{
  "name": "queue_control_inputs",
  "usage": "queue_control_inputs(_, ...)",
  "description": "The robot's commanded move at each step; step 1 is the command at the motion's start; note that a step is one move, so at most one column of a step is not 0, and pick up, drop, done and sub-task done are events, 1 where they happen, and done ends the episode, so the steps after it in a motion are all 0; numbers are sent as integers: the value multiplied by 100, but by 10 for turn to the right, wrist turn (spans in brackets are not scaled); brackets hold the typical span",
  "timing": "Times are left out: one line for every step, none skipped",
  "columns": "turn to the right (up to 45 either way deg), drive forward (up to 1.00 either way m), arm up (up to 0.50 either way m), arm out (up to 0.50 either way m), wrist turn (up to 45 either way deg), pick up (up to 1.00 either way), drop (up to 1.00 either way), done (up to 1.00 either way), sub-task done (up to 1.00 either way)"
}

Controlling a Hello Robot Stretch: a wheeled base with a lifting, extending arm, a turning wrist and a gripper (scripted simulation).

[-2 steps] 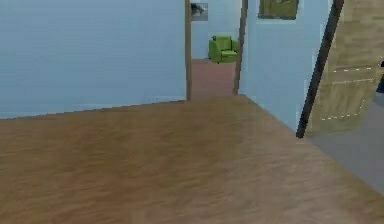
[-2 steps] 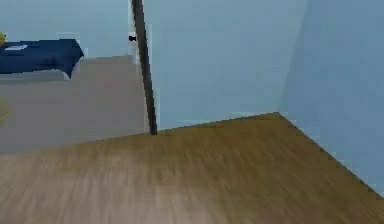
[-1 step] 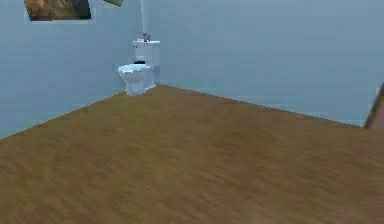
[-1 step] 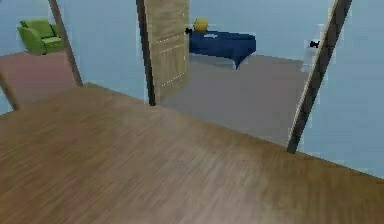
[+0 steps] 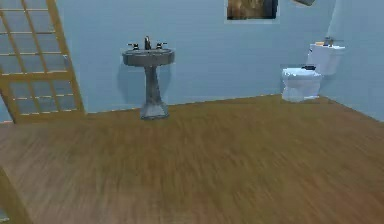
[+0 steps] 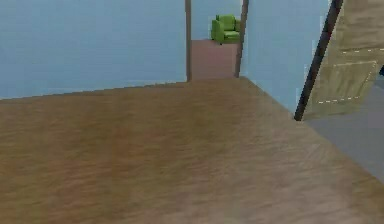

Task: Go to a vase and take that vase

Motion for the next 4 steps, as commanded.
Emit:
queue_control_inputs(-270,0,0,0,0,0,0,0,0)
queue_control_inputs(0,100,0,0,0,0,0,0,0)
queue_control_inputs(0,60,0,0,0,0,0,0,0)
queue_control_inputs(-120,0,0,0,0,0,0,0,0)
